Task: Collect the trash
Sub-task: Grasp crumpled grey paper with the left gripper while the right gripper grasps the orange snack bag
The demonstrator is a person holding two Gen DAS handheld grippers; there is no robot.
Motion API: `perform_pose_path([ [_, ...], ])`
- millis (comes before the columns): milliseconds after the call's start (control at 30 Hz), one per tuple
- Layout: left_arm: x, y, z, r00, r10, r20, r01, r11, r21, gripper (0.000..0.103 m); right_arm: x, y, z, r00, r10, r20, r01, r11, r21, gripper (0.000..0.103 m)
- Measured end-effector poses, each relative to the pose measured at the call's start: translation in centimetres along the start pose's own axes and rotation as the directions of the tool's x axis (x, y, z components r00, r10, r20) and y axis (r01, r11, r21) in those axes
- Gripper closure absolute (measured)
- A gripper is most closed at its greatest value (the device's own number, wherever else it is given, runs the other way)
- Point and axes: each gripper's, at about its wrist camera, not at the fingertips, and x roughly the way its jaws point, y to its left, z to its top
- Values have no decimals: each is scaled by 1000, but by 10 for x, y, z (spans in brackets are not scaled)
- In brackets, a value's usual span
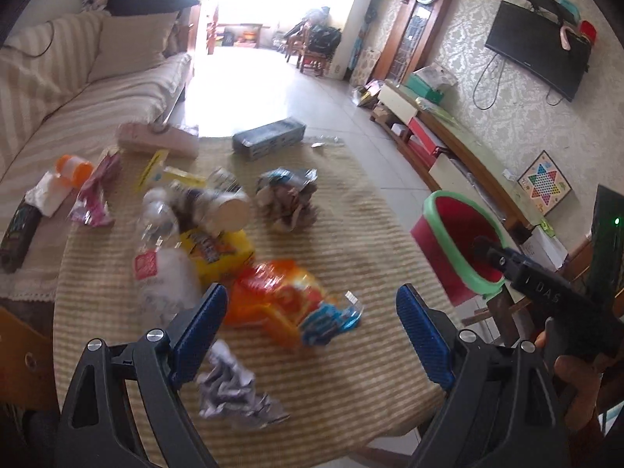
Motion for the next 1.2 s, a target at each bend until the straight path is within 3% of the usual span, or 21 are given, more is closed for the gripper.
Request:
perform_pose_path([
  [200, 11, 44, -52, 992, 30, -123, -43, 993, -107, 20, 11, 35, -16, 997, 53, -64, -57, 996, -72, 23],
  [433, 37, 51, -65, 987, 33, -157, -53, 990, -128, 23, 14, 57, -28, 990, 90, -107, -101, 989, -104, 23],
  [500, 43, 51, -65, 987, 24, -162, -47, 989, -141, 29, 14, 61, -29, 989, 92, -115, -106, 987, -118, 23],
  [600, 48, 54, -68, 984, 10, -179, -40, 986, -164, 52, 21, 69, -31, 985, 103, -141, -121, 985, -127, 23],
  [633, 49, 56, -69, 983, 13, -183, -45, 984, -172, 65, 23, 71, -32, 983, 107, -149, -127, 984, -129, 23],
  [833, 34, 59, -67, 990, -2, -139, -23, 983, -181, 69, 45, 91, -33, 967, 147, -209, -179, 973, -143, 23],
  [933, 24, 57, -60, 995, 24, -95, -39, 986, -160, 69, 58, 102, -33, 959, 160, -232, -201, 966, -165, 18],
  [1200, 7, 61, -46, 997, 66, -31, -70, 987, -147, 68, 95, 117, -38, 939, 150, -310, -212, 961, -179, 18],
])
